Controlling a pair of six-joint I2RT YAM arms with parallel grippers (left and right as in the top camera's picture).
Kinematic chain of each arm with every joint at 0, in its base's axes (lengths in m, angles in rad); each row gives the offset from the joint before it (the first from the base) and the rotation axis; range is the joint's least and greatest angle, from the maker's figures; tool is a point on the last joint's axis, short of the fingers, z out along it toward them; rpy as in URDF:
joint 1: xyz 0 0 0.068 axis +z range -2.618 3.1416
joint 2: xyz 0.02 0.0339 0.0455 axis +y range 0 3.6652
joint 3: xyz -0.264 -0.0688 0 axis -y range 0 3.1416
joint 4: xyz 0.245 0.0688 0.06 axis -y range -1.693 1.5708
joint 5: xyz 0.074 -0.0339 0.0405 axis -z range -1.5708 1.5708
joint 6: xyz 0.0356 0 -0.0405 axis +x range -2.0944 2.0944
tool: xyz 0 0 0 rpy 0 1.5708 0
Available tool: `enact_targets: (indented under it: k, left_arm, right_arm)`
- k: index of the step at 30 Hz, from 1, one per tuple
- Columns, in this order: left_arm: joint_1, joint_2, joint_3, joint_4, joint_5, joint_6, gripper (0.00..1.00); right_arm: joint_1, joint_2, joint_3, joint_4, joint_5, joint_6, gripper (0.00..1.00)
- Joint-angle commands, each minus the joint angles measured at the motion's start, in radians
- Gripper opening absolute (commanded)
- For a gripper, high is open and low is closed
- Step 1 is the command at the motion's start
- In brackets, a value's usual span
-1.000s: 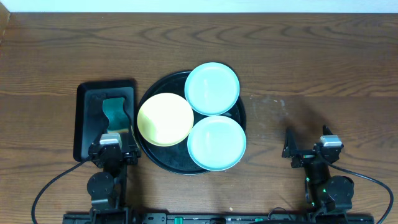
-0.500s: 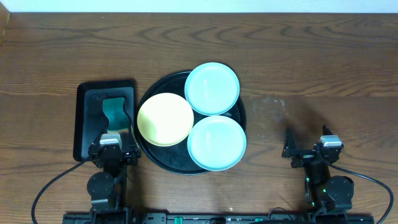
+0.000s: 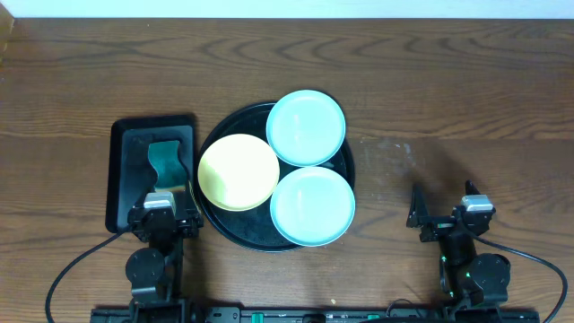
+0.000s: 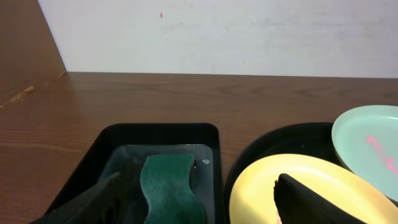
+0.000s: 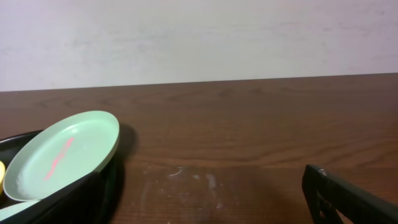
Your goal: Clean dirty plates on tray and stack at the side
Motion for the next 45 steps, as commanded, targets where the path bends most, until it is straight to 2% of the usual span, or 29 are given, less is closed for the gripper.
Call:
enact_targets:
  k: [1, 17, 27, 34, 39, 45]
  left_arm:
    - [-0.003, 0.000, -0.009, -0.048, -0.041, 0.013, 0.76]
    - [-0.003, 0.000, -0.009, -0.048, -0.037, 0.013, 0.76]
    - [-0.003, 0.000, -0.008, -0.048, -0.024, 0.009, 0.76]
    - [-0.003, 0.000, -0.002, -0.048, -0.024, -0.003, 0.76]
    - [-0.003, 0.020, 0.057, -0.071, -0.024, -0.040, 0.77]
    - [-0.003, 0.179, 0.218, -0.175, -0.024, -0.040, 0.76]
  right_arm:
    - [-0.007, -0.003, -0.002, -0.004, 0.006, -0.013, 0.99]
    - [-0.007, 0.001, -0.002, -0.005, 0.029, -0.017, 0.99]
    - [-0.007, 0.051, -0.002, -0.004, 0.035, -0.107, 0.99]
    - [-0.007, 0.055, 0.015, 0.021, -0.011, -0.106, 0.99]
    - [-0.007, 0.088, 0.045, 0.009, -0.037, -0.105, 0.99]
    - [-0.007, 0.249, 0.169, 0.002, -0.037, -0.106, 0.99]
